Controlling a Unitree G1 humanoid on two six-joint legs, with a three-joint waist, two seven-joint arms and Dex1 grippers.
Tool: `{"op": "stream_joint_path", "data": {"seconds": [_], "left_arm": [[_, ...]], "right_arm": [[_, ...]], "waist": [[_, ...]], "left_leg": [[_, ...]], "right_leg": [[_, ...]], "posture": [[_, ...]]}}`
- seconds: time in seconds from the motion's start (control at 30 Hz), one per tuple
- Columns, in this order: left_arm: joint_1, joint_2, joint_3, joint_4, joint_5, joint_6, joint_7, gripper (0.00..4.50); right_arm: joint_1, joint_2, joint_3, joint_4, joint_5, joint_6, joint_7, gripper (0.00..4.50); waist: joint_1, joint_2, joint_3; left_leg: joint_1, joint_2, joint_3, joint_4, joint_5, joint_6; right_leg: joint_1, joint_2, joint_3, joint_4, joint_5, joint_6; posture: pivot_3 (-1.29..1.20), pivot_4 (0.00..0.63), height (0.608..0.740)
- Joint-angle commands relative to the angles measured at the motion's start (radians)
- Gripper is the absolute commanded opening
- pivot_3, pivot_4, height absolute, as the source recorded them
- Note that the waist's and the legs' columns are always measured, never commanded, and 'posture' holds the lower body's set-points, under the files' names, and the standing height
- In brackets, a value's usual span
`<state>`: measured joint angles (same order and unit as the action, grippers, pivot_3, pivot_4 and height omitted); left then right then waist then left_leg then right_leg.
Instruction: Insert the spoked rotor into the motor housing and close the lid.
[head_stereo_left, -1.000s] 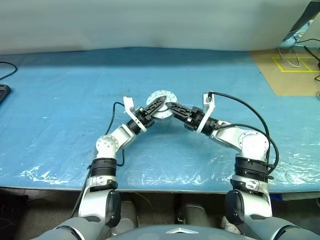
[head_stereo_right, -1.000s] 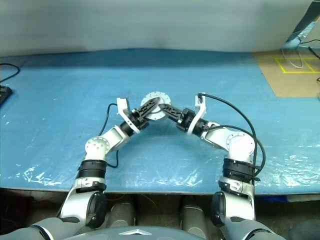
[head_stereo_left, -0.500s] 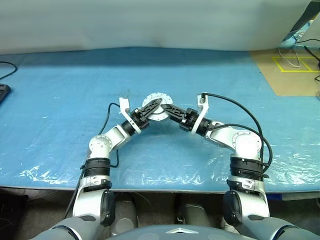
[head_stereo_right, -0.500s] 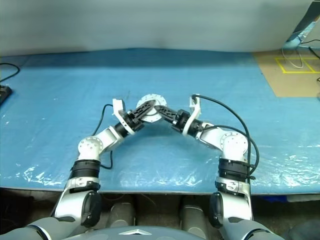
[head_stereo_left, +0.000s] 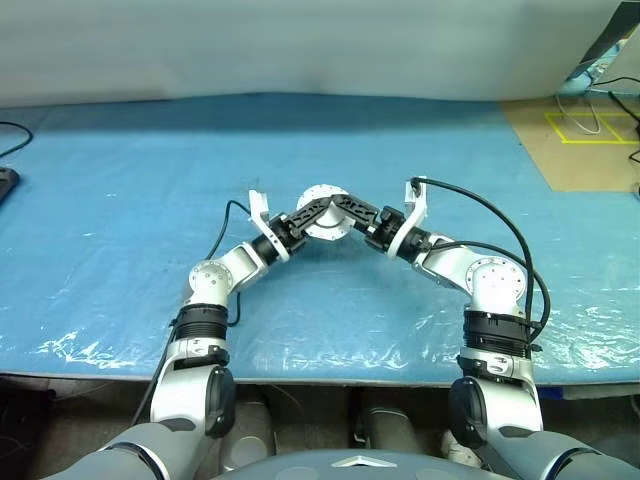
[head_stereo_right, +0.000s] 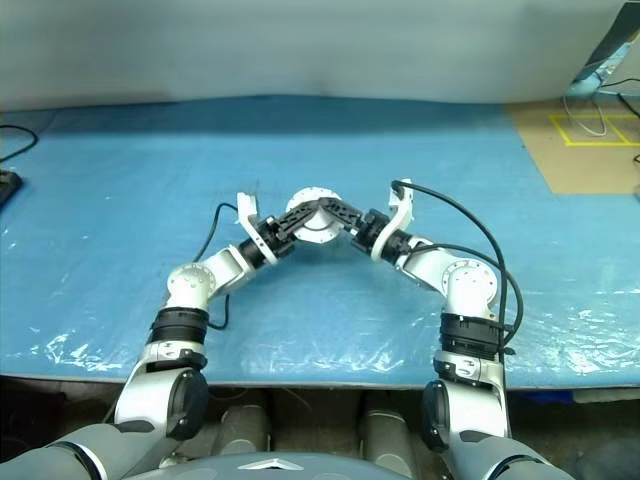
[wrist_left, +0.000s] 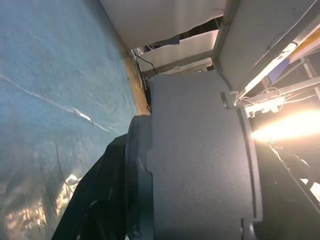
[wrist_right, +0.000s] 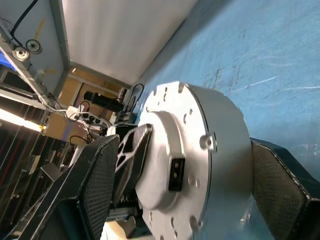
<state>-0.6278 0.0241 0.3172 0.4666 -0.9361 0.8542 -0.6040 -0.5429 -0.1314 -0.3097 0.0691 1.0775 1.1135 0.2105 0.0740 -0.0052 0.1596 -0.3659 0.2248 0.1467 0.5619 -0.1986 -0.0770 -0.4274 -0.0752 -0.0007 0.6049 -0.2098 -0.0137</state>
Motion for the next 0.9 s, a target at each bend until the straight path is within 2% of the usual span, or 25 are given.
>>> {"op": "stream_joint_path", "data": {"seconds": [0.03,0.3,0.47,0.83,0.87,0.9], "left_arm": [[-0.03,0.039,0.051,-0.001,0.032,-0.103,0.014,2.69],[0.015,0.148,0.096,-0.061,0.117,-0.277,0.045,2.69],[0.023,0.227,0.141,0.034,0.175,-0.356,0.068,2.69],[0.024,0.234,0.153,0.177,0.228,-0.405,0.087,2.69],[0.027,0.235,0.159,0.185,0.228,-0.409,0.091,3.22],[0.031,0.238,0.163,0.186,0.223,-0.404,0.088,3.45]], "right_arm": [[-0.026,0.003,0.004,-0.038,0.027,-0.003,0.023,4.04],[-0.013,-0.047,0.016,-0.051,-0.048,-0.061,0.047,4.04],[-0.021,-0.082,0.073,-0.045,-0.129,-0.103,0.092,4.04],[-0.033,-0.059,0.127,-0.013,-0.201,-0.122,0.127,4.04],[-0.03,-0.057,0.126,-0.011,-0.205,-0.121,0.128,4.08],[-0.027,-0.055,0.127,-0.011,-0.21,-0.121,0.128,4.08]], "waist": [[0.0,0.0,0.0],[-0.001,0.0,0.001],[0.004,-0.001,0.001],[0.005,-0.001,0.001],[0.005,-0.001,0.001],[0.005,-0.001,0.001]], "left_leg": [[0.0,0.0,0.0,0.0,0.0,0.0],[0.0,0.0,0.0,0.0,0.0,0.0],[0.0,0.0,-0.001,0.001,0.0,0.0],[0.0,0.0,-0.001,0.001,0.0,0.0],[0.001,0.0,-0.001,0.001,0.0,0.0],[0.001,0.0,-0.001,0.001,0.0,0.0]], "right_leg": [[0.0,0.0,0.0,0.0,0.0,0.0],[0.0,0.0,-0.001,0.0,0.0,0.0],[0.0,0.0,-0.003,0.0,0.0,0.0],[0.0,0.0,-0.003,0.001,0.0,0.0],[0.0,-0.001,-0.003,0.001,0.0,0.0],[0.0,-0.001,-0.002,0.001,0.0,0.0]], "posture": [[0.0,0.15,0.74],[0.0,0.15,0.74],[0.0,0.15,0.74],[0.0,0.15,0.74],[0.0,0.15,0.74],[0.0,0.15,0.74]]}}
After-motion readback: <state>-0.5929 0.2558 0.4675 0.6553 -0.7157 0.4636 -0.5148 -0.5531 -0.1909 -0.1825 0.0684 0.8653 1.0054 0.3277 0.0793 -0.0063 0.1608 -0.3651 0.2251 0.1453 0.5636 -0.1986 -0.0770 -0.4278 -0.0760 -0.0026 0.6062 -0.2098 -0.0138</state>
